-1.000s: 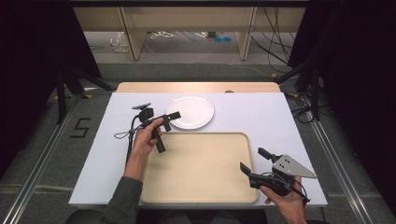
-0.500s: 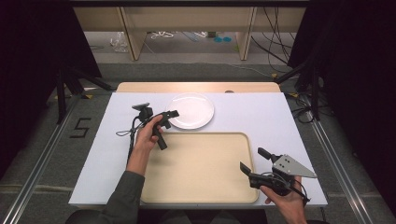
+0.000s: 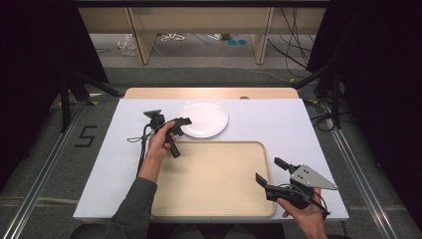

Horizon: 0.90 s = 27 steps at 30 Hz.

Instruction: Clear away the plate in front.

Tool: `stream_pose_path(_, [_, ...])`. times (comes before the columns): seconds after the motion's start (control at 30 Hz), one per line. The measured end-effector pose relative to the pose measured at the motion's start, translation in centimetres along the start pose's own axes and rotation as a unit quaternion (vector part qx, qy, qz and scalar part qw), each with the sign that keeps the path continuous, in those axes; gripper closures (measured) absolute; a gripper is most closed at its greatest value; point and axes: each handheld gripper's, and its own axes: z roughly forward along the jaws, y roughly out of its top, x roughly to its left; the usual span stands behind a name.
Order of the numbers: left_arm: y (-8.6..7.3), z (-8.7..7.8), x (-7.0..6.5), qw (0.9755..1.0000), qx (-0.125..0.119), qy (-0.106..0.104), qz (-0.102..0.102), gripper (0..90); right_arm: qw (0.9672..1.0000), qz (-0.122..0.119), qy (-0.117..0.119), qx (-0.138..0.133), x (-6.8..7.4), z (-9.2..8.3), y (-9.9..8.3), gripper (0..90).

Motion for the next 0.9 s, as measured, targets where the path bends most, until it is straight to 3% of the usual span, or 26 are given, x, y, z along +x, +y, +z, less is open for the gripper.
stream_pose_path(0.2, [0.0, 0.2, 0.1, 1.0000, 0.000, 0.004, -0.007, 23.9, 1.0000, -0.003, -0.003, 0.003, 0.0, -0.1, 0.0, 17.9])
stream_pose_path(0.33, [0.2, 0.3, 0.4, 0.9997, -0.005, -0.003, -0.024, 24.6, 1.0000, -0.003, 0.005, 0.003, 0.0, 0.0, 0.0, 17.9])
stream_pose_path(0.4, [0.3, 0.3, 0.4, 0.9995, -0.005, 0.013, -0.027, 24.9, 1.0000, -0.003, 0.005, 0.003, 0.0, 0.0, 0.0, 18.0])
stream_pose_path(0.7, [0.2, 0.8, 0.9, 0.9994, 0.002, 0.014, -0.030, 28.0, 1.0000, -0.002, 0.005, 0.003, 0.0, 0.0, 0.0, 18.1])
stream_pose_path(0.73, [0.2, 0.9, 0.9, 0.9992, 0.004, 0.022, -0.032, 28.3, 1.0000, -0.002, 0.005, 0.004, 0.0, 0.0, 0.0, 18.1])
stream_pose_path(0.9, [0.3, 1.1, 0.9, 0.9985, -0.008, 0.021, -0.049, 32.7, 1.0000, -0.002, 0.005, 0.004, 0.1, 0.0, 0.0, 18.2])
